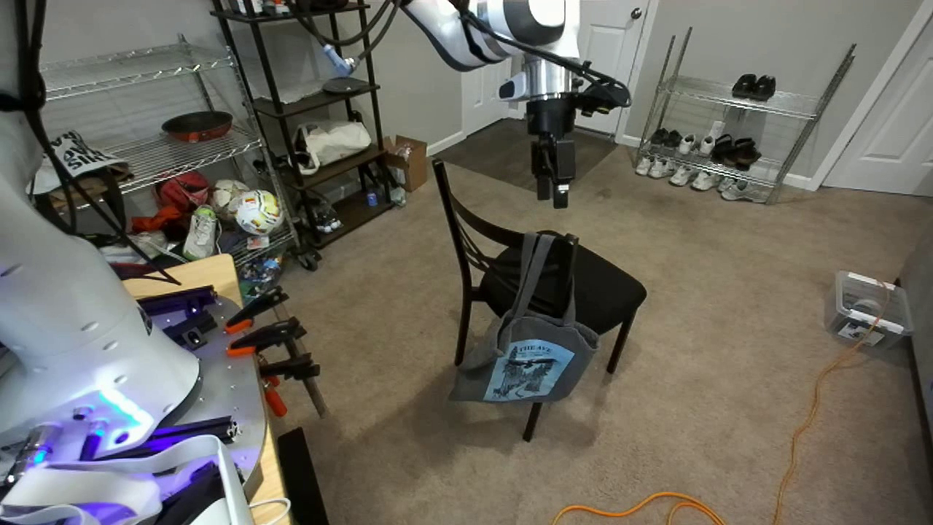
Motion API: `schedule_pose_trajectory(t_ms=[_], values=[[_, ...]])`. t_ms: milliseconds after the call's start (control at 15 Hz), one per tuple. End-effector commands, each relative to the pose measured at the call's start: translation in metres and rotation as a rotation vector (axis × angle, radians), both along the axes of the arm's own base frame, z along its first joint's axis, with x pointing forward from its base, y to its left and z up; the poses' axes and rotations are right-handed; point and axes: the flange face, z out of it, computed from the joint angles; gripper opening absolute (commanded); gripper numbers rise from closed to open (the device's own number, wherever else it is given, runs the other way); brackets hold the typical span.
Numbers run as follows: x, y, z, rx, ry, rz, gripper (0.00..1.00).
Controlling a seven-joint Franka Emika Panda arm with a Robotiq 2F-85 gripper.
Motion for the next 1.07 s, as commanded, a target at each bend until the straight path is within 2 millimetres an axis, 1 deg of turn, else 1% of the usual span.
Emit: schedule_pose_trajectory(t_ms=[0, 200, 267, 667, 867, 1000], values=[[0.007, -0.001, -0.005, 0.01, -0.165, -0.012, 1.0], [0.009, -0.007, -0.011, 0.066, -0.294, -0.084, 1.0], [0.009, -0.011, -0.014, 0.091, -0.312, -0.138, 1.0], [0.004, -0.035, -0.026, 0.27, -0.291, -0.433, 1.0], [0.004, -0.041, -0.027, 0.353, -0.305, -0.571, 1.0], [0.006, -0.042, -0.029, 0.397, -0.322, -0.643, 1.0]])
